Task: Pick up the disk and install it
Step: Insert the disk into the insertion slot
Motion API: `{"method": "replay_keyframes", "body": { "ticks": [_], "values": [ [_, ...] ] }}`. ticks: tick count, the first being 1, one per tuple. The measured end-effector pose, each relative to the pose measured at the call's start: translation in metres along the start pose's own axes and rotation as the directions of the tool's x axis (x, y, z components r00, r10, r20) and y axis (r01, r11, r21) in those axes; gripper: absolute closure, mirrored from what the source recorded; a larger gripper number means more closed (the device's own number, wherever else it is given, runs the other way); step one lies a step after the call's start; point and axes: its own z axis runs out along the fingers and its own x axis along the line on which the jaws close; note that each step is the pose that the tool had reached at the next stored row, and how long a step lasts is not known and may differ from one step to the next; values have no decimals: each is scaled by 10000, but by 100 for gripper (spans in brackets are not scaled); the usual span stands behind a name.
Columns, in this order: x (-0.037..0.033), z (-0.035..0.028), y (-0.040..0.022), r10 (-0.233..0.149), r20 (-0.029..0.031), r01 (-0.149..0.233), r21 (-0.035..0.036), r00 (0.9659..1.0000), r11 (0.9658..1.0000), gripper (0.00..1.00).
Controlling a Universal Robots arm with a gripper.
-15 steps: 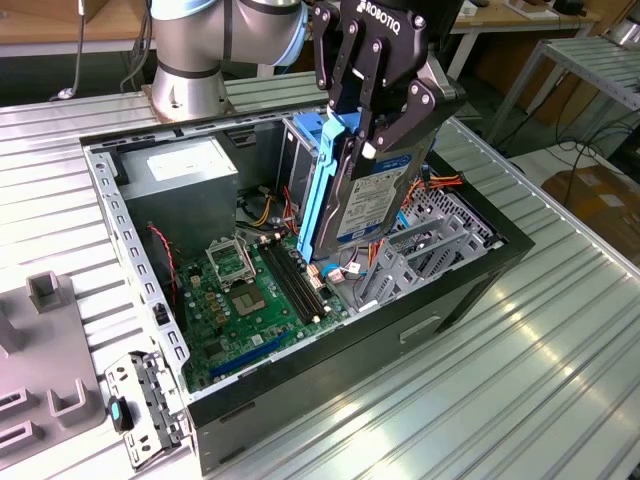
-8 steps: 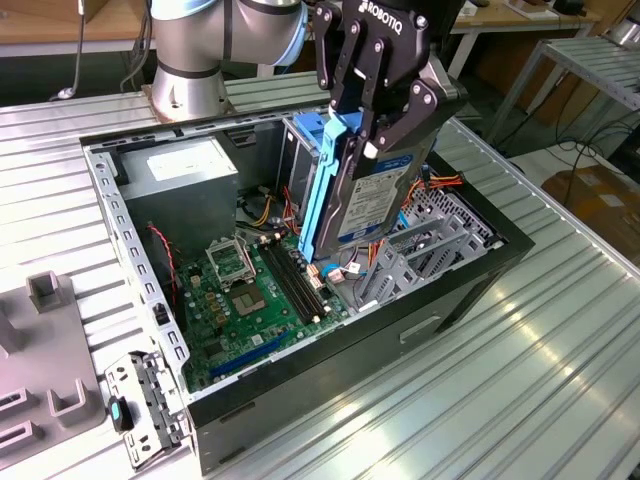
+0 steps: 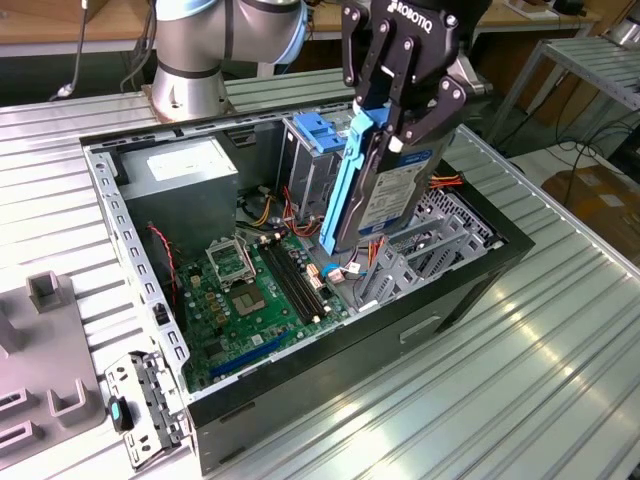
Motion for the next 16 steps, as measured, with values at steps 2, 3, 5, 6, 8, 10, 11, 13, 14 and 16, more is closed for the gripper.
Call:
{"method": "replay_keyframes", "body": {
  "ticks": [2,3,5,6,8,10,11,13,14,16],
  "values": [
    [-3,1,-83,0,-4,0,0,10000,10000,63],
    [-3,2,-112,0,-3,0,0,10000,10000,63],
    [-5,2,-170,0,-4,0,0,10000,10000,63],
    [-6,3,-201,0,-4,0,0,10000,10000,63],
    [-7,4,-245,0,-5,0,0,10000,10000,63],
    [-8,5,-286,0,-6,0,0,10000,10000,63],
    [-9,6,-306,0,-6,0,0,10000,10000,63],
    [-10,6,-351,0,-9,0,0,10000,10000,63],
    [-11,7,-374,0,-10,0,0,10000,10000,63],
    [-12,8,-426,0,-14,0,0,10000,10000,63]
  ]
}}
